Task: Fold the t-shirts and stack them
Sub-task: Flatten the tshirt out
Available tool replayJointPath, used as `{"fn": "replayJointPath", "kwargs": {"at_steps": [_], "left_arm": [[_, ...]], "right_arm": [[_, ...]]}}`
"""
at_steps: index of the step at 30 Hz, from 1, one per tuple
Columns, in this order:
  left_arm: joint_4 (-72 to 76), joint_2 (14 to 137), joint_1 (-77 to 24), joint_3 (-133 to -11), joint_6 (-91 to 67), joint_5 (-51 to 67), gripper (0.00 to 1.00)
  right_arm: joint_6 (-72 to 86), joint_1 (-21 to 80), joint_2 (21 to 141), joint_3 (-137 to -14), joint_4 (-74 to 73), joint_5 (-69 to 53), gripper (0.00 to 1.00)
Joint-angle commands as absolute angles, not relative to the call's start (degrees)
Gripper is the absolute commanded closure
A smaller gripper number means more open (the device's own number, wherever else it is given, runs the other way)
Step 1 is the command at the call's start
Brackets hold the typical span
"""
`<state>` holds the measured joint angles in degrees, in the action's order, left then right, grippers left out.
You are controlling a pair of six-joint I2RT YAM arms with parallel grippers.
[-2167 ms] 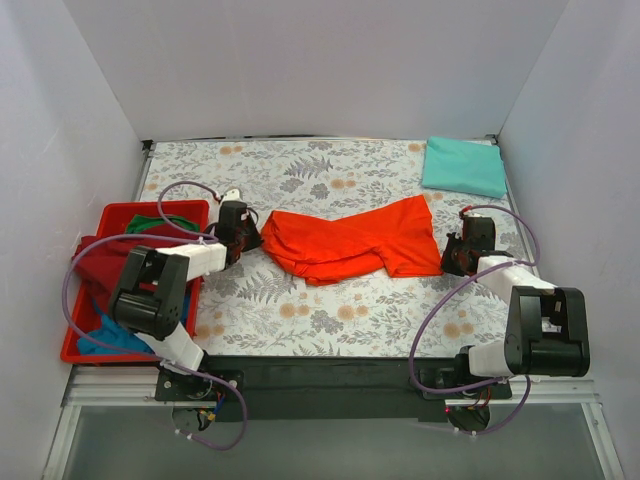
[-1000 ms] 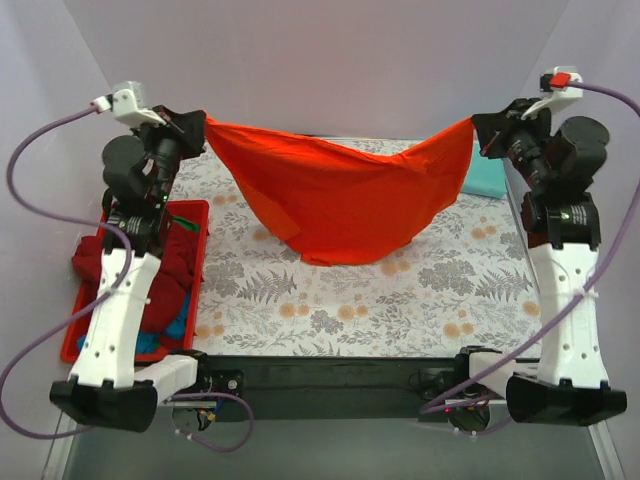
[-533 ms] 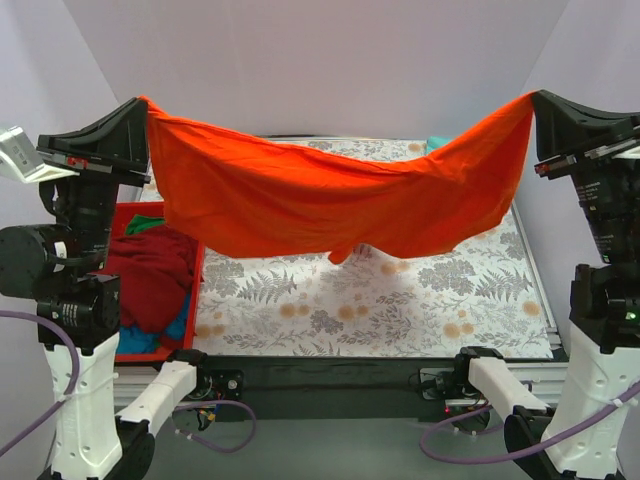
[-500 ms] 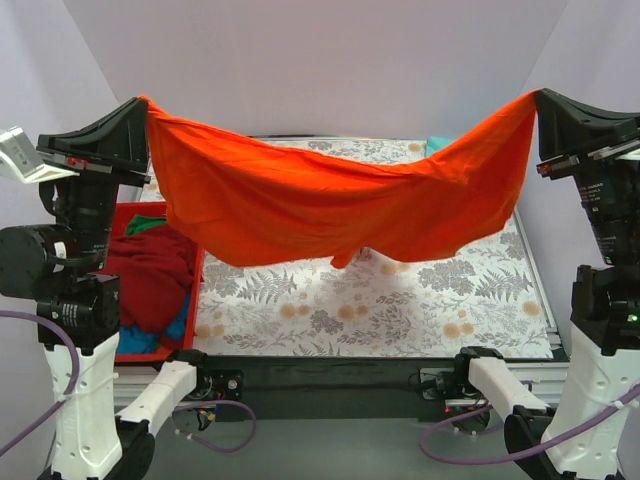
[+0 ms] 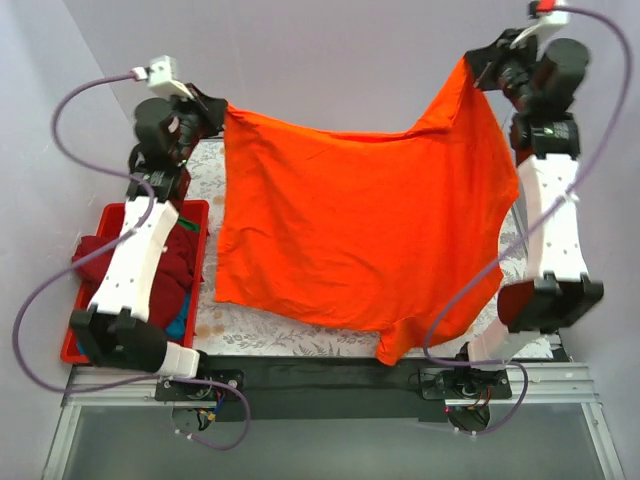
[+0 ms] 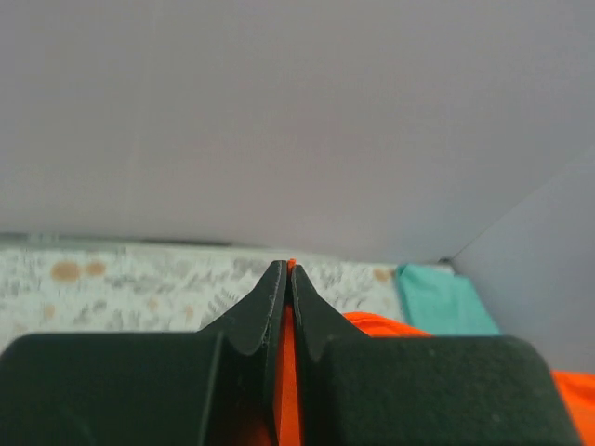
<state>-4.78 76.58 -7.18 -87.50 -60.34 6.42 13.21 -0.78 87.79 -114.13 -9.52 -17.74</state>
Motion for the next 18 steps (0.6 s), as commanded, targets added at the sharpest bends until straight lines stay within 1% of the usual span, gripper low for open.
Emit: {"fn": "replayJointPath", "kwargs": {"at_steps": [1,5,9,13,15,18], "left_arm": [[-7.3,82.8,-6.3,-87.4,-60.9,6.5,1.0],[-7.3,88.1,-5.9,-87.6,-61.1,9.9,1.0],[-7.1,88.6,-5.9,-86.6,-61.0,10.3,1.0],[-5.9,82.5,-5.9,-84.5,-61.6,11.3,1.0],[-4.8,79.3,-6.0,-82.9,-62.0,12.4,1.0],[-3.3,70.4,-5.9,-81.1,-62.6,13.1,1.0]], "right_arm": [[14.4,-1.1,95.3,-116.3,-10.5,-16.3,0.99],[15.8,-1.1,100.9,-118.6,-9.4,-17.1,0.99],[15.7,-1.1,100.3,-119.0,-9.3,-17.4,0.99],[14.9,-1.1,95.6,-116.9,-9.1,-17.8,0.99],[14.1,-1.1,90.9,-114.0,-8.8,-17.5,0.99],[13.2,-1.1,83.3,-110.1,-7.6,-16.7,0.99]]}}
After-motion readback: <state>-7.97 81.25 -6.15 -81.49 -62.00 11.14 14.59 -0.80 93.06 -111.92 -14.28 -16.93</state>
